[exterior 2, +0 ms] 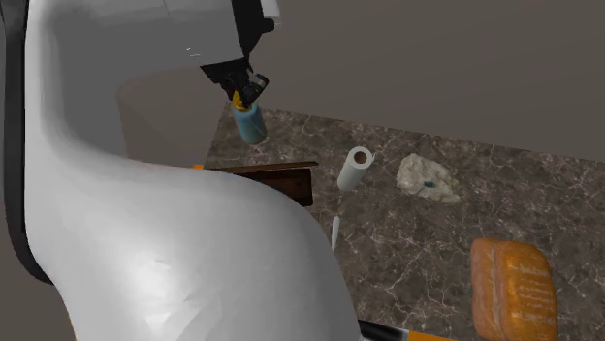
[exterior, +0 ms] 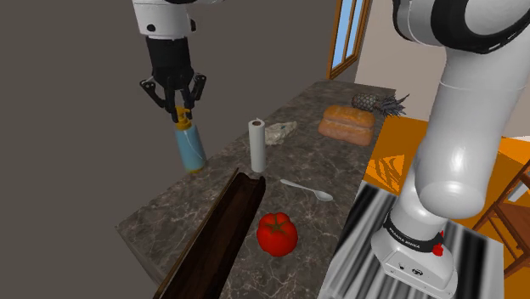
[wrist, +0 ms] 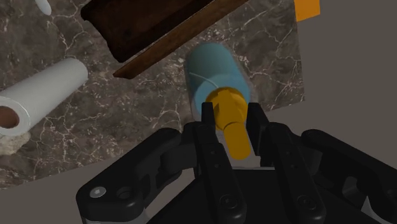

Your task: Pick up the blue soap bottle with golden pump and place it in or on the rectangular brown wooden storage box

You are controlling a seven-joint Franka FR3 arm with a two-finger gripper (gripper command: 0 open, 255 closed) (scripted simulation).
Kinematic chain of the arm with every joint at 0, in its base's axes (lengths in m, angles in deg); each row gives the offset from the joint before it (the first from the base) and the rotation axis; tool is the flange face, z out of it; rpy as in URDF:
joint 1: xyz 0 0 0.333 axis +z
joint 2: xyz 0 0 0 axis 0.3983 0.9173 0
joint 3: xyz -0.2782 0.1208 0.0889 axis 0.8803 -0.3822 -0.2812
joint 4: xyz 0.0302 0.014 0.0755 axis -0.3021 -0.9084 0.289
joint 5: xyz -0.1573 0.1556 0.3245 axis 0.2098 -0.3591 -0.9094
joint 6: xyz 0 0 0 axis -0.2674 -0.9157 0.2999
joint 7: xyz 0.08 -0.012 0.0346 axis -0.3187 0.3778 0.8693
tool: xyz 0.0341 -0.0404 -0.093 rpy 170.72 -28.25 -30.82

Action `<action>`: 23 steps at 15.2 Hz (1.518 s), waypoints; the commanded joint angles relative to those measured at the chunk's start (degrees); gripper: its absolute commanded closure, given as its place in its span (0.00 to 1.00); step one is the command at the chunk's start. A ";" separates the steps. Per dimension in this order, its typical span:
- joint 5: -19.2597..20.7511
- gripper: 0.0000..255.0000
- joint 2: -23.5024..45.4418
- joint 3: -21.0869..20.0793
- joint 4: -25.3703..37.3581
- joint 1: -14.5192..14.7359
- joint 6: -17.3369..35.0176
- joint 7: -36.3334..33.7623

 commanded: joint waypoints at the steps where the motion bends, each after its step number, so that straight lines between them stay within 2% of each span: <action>1: -1.01 1.00 -2.84 -0.67 -1.49 0.55 -1.13 -1.30; 8: -4.60 1.00 -11.82 -3.29 -5.62 3.06 -4.94 -6.53; 23: -5.71 1.00 -13.99 -3.16 -19.48 3.13 6.93 -5.42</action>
